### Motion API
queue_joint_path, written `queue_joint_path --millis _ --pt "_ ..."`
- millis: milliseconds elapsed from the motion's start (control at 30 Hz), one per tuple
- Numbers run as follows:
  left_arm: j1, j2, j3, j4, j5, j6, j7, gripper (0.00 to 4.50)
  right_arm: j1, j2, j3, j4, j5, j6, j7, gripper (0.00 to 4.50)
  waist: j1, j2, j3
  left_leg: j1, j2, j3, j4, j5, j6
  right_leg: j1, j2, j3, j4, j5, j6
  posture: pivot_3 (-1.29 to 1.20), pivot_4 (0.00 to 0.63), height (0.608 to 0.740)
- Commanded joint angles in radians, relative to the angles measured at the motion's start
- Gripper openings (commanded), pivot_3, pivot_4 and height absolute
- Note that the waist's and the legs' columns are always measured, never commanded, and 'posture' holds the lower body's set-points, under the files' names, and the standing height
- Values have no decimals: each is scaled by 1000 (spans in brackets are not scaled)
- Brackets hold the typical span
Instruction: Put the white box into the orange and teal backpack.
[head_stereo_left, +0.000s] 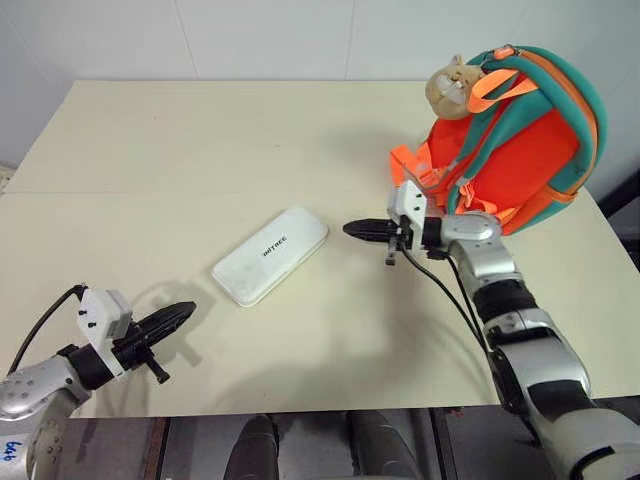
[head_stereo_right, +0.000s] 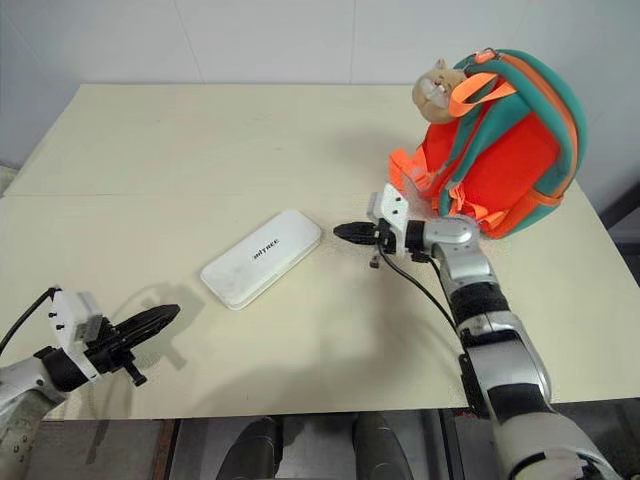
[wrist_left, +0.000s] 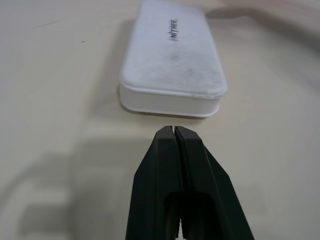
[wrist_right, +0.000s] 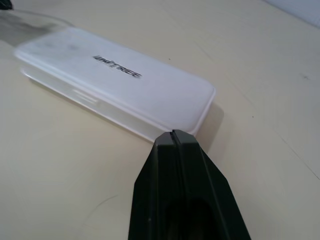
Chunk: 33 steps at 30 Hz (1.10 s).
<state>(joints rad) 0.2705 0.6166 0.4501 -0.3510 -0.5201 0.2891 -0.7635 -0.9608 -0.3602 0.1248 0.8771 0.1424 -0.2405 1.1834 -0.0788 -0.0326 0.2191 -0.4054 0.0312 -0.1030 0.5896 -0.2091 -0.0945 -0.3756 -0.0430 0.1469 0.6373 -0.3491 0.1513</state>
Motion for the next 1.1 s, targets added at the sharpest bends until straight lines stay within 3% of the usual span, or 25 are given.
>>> queue_joint_path --millis 33,233,500,767,1100 --pt "6 -38 -5 -56 35 18 103 0 -106 35 2 155 -68 -94 -80 39 -6 0 0 0 0 0 0 0 0 0 0 0 0 0 0 0 150 740" --pt "-22 -85 -63 -70 75 41 197 0 -240 100 16 364 -195 -124 -307 39 -9 0 0 1 0 0 0 0 0 -1 0 0 1 0 0 0 150 740" --pt "-65 -99 -112 -56 82 36 214 0 -267 175 33 441 -294 -104 -411 39 -11 0 0 0 0 0 0 0 0 -1 0 0 2 0 0 0 150 740" --pt "-81 -104 -138 -40 88 30 220 0 -234 230 6 446 -309 -98 -346 39 -24 0 0 1 0 0 0 0 0 -1 1 0 3 0 0 0 150 740" --pt "-109 -93 -156 11 97 15 185 0 -171 168 -60 378 -237 -126 -135 39 -32 0 0 1 0 0 1 0 0 -1 1 0 5 0 0 0 150 740"
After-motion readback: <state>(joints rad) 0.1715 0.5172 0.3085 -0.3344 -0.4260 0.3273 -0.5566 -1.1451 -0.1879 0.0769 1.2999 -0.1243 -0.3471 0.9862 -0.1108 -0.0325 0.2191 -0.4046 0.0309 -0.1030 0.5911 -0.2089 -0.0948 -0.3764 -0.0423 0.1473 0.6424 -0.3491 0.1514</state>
